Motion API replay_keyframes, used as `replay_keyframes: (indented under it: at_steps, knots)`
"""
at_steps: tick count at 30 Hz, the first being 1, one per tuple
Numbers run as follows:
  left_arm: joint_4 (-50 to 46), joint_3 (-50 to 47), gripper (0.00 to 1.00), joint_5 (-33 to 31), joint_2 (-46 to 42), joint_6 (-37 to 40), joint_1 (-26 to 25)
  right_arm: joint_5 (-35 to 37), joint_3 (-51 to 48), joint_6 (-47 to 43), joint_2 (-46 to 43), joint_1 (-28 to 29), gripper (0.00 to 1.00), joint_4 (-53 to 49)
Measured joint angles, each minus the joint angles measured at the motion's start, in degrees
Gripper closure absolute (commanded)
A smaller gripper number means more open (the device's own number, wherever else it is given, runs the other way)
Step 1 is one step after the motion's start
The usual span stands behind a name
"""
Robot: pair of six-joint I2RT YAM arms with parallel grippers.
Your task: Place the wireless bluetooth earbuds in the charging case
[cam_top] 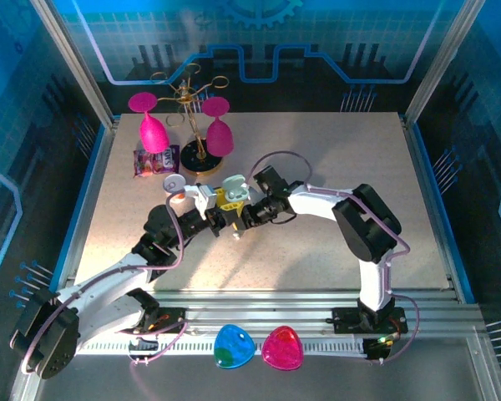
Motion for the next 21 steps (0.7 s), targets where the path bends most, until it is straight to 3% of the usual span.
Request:
replay_keyframes:
  at_steps: [9,21]
  knots:
    - [0.0,0.0,0.73,0.0,-0.3,0.0,0.0,4.6,3.1,-2.2,-0.6,0.7,0.6,-3.1]
    - [0.0,0.1,0.73,0.0,-1.5,0.0,0.0,-1.5,9.5,-6.9,9.9,1.7,0.65,-5.6]
